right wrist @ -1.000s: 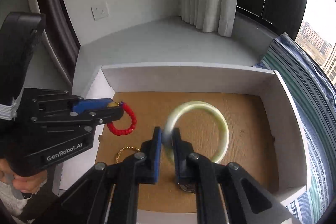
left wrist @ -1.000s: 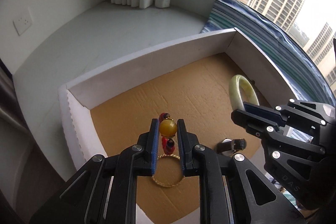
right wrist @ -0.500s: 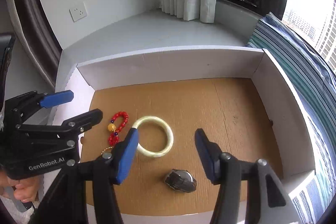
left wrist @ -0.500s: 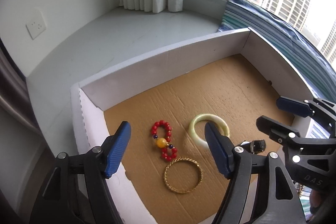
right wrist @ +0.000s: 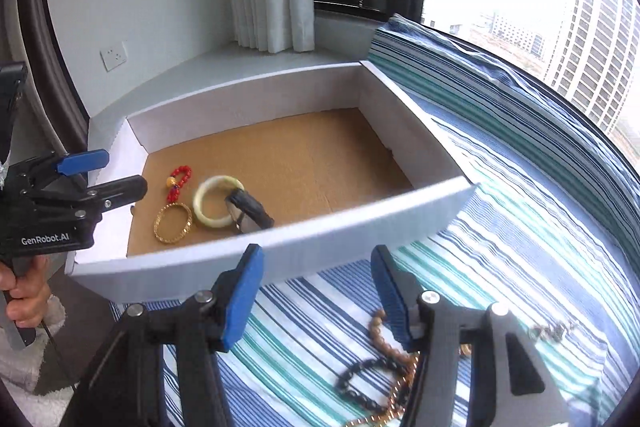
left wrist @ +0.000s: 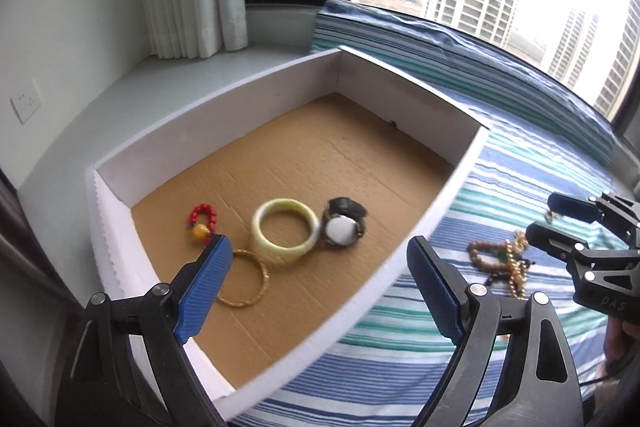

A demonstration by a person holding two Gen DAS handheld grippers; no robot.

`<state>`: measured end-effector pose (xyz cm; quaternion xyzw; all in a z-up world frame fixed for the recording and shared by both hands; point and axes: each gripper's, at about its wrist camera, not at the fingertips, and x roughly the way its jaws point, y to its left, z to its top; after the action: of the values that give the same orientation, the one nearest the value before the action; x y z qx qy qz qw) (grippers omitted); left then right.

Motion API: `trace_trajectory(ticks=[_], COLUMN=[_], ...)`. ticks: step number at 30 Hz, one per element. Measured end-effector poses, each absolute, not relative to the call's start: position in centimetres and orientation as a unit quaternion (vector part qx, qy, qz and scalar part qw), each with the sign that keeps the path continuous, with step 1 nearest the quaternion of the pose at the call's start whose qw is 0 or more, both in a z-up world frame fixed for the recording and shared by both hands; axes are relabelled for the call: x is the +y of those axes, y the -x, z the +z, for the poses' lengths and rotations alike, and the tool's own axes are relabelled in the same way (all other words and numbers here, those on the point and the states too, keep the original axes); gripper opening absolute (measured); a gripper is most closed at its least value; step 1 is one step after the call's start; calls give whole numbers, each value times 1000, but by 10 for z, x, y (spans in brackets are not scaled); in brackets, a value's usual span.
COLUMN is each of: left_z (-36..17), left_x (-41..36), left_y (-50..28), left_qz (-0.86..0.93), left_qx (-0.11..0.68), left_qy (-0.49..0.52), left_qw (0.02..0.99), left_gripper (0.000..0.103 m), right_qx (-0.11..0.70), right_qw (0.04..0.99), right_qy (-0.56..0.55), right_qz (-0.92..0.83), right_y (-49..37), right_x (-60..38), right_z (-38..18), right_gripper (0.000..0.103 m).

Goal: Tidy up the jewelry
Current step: 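Withdraw both grippers from the box back over the remaining jewelry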

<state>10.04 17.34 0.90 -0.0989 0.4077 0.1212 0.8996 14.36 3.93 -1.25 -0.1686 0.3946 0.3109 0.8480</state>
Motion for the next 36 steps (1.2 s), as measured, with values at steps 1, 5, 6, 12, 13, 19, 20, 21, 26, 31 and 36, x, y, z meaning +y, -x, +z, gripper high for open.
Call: trace_trajectory(ticks=[1,5,6,12,13,19,20,21,26,31,36], left_z=[7,-14,-19,-42,-43,-52,-53,-55,-57,-60,-66], left_x=[158,99,84,24,17,3,4,5,4,3,9], left_y=[-98,-90,-88,-82,-80,-65,-65,-66,-66,-66,-68], left_qz=[100,26,10,-51,-53,-54,-54,-54,-57,-62,-61], left_qx=[410,425,429,456,457,470,473,475,475,478,483], left_qy=[97,87,84,62,54,20,20,19,23,24,34], left_qw=[901,901,899,886,886,881,879,878,878,876,873], left_gripper=[92,92,92,92,92,92,92,92,92,92,92], right_qx=[399,422,425,462,466,465,464,465,464,459,466], right_qw=[853,870,873,876,875,880,880,879,878,881,878], right_qy=[161,106,94,36,31,-3,-11,-18,-3,0,-4], right_qz=[296,233,217,134,126,99,99,102,117,119,113], right_y=[-136,-101,-92,-42,-35,-3,-3,-3,-3,-1,-1], right_x=[19,-59,-77,-159,-165,-192,-191,-191,-178,-175,-177], right_z=[-15,-31,-36,-76,-82,-100,-102,-103,-100,-95,-98], right_gripper=[57,57,57,57,57,57,57,57,57,57,57])
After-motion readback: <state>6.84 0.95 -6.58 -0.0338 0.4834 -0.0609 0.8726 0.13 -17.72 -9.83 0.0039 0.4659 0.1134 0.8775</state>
